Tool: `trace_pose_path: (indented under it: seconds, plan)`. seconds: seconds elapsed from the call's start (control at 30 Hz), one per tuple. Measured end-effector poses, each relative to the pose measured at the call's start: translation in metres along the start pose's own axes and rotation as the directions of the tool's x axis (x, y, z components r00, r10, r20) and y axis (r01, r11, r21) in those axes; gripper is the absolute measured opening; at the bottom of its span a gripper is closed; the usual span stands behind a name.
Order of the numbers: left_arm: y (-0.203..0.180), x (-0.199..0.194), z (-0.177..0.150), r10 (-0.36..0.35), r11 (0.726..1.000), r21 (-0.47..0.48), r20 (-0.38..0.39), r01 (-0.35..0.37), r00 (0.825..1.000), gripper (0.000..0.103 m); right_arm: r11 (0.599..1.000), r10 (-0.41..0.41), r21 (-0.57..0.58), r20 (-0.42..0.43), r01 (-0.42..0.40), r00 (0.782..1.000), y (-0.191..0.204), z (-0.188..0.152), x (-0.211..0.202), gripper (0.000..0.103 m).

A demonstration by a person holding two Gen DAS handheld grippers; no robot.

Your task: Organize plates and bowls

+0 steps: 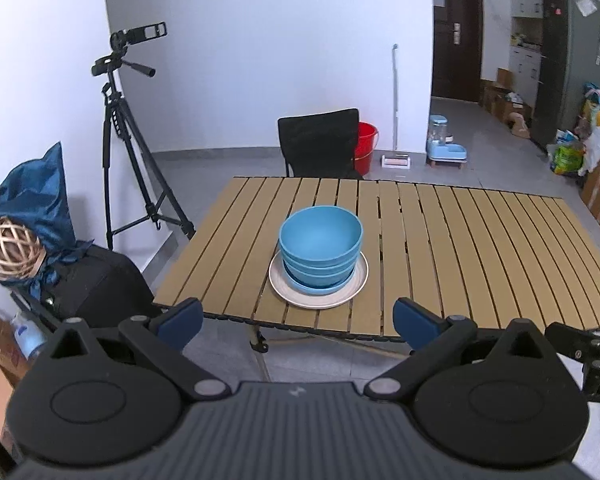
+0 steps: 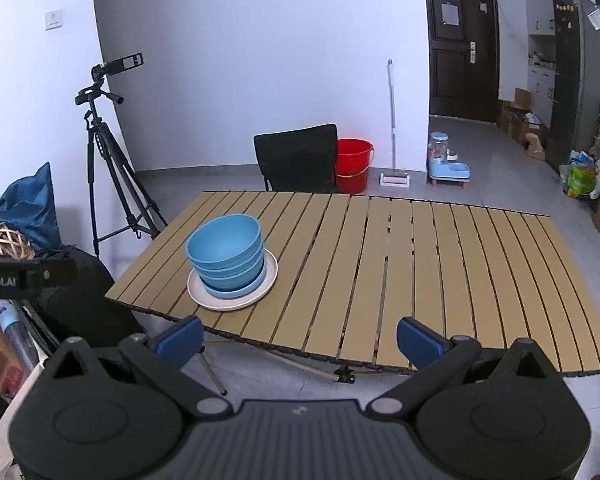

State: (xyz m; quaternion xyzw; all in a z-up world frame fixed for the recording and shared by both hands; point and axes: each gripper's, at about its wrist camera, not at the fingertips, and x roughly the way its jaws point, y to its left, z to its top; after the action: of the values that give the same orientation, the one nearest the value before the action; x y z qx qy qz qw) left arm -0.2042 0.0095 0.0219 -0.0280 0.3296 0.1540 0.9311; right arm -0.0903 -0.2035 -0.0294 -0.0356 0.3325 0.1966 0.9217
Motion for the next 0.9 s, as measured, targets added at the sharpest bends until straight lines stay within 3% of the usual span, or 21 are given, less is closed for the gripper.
trace_pose_path:
  seconds: [0.37, 0.9]
  plan:
    - [0.008, 0.015, -0.027, -0.072, 0.995, 0.063, 0.000, 0.072, 0.997, 0.103, 0.996, -0.081, 0.044, 0.018, 0.080, 0.997, 0.024, -0.037, 0.001, 0.103]
    - [0.015, 0.009, -0.030, -0.100, 0.992, 0.082, 0.002, 0.099, 0.995, 0.103, 0.993, -0.105, 0.057, 0.022, 0.103, 0.994, 0.028, -0.045, -0.009, 0.103]
